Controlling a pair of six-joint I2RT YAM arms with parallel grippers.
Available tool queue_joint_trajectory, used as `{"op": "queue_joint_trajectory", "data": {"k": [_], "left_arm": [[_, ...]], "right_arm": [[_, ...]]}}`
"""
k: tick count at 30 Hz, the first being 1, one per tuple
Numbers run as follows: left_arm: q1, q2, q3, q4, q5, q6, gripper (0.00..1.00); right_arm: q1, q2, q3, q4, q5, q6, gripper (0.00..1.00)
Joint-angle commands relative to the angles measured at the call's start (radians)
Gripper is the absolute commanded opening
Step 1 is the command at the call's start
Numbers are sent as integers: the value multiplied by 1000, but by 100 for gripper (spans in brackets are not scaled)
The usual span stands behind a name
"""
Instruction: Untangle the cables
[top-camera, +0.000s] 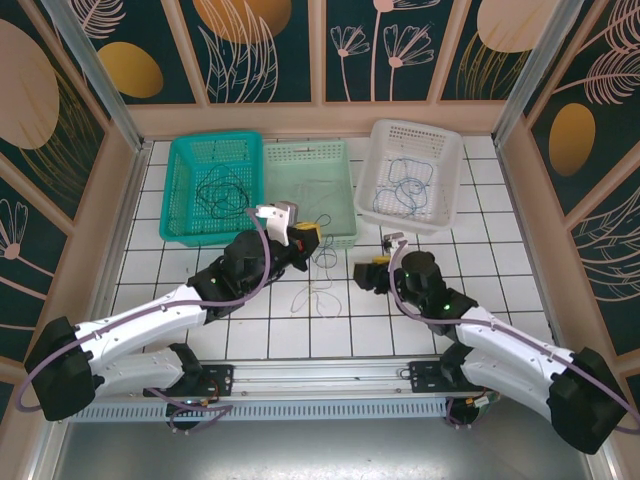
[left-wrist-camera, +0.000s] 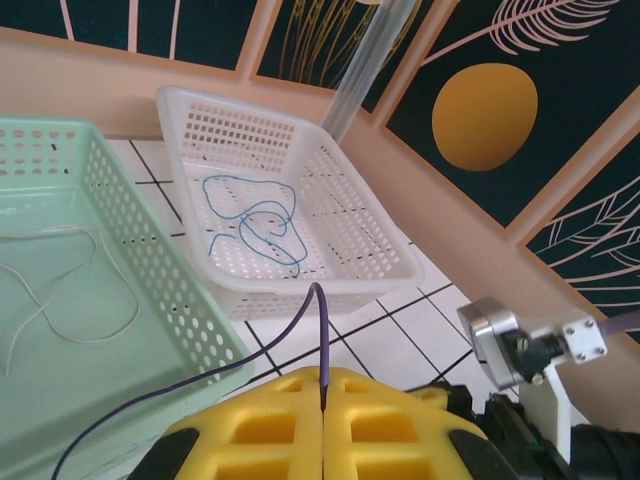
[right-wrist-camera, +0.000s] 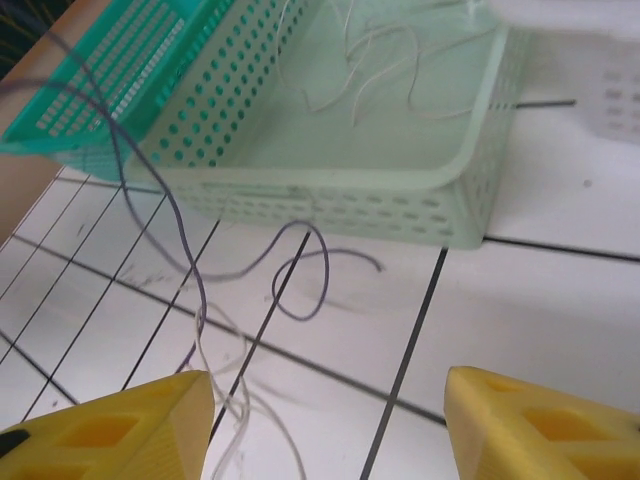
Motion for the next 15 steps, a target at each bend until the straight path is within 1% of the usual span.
{"op": "queue_joint_trajectory", "data": {"k": [1,4,6,10,15], "left_arm": [[-5,0,47,-11,-40,-9,7],[-7,1,55,-15,-40,-3,8],[-6,4,61,-15,-35,-4,7],[-6,6,60,-6,-28,-10,8],[-5,2,60,-2,-30,-14,8]], "right_arm": [[7,-3,-55,52,-104,3,62],[18,29,-91,124,-145,31,60],[39,59,-96,149,-144,24,60],[74,128,-86,208,-138,-6,67],[89,181,-85,322,-151,-6,68]]}}
